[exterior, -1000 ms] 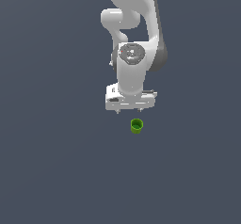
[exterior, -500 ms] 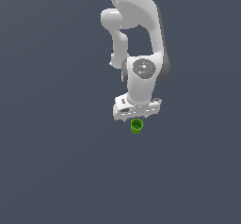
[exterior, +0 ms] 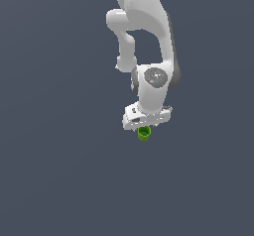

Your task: Pick up the object and move it to a goal position.

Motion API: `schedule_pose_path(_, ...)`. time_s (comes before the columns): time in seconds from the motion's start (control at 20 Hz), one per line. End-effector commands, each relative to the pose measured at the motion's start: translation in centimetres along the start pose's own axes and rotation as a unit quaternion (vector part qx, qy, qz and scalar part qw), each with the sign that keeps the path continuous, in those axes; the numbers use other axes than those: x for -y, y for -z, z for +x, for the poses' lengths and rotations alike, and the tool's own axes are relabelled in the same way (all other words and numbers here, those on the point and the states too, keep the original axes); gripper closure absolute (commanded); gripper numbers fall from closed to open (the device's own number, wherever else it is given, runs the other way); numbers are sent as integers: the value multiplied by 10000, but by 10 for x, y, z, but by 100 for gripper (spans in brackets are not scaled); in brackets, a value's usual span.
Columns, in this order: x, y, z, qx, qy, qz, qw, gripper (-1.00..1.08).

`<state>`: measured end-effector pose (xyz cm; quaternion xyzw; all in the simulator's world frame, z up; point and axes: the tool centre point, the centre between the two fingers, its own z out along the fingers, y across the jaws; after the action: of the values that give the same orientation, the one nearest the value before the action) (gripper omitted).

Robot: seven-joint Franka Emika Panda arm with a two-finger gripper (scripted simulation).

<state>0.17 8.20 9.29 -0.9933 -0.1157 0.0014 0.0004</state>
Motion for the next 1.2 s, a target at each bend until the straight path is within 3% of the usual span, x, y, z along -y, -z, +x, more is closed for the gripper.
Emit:
schedule_pose_path(0.0, 0, -3, 0, 0, -1, 0, 10000, -92)
schedule_pose_path(0.7, 0, -51, 1, -13, 18, -5, 10000, -92)
schedule_pose_path(0.75, 0, -51, 1, -13, 18, -5, 10000, 108)
schedule_pose_path(1.15, 0, -51, 1, -13, 18, -5, 10000, 108)
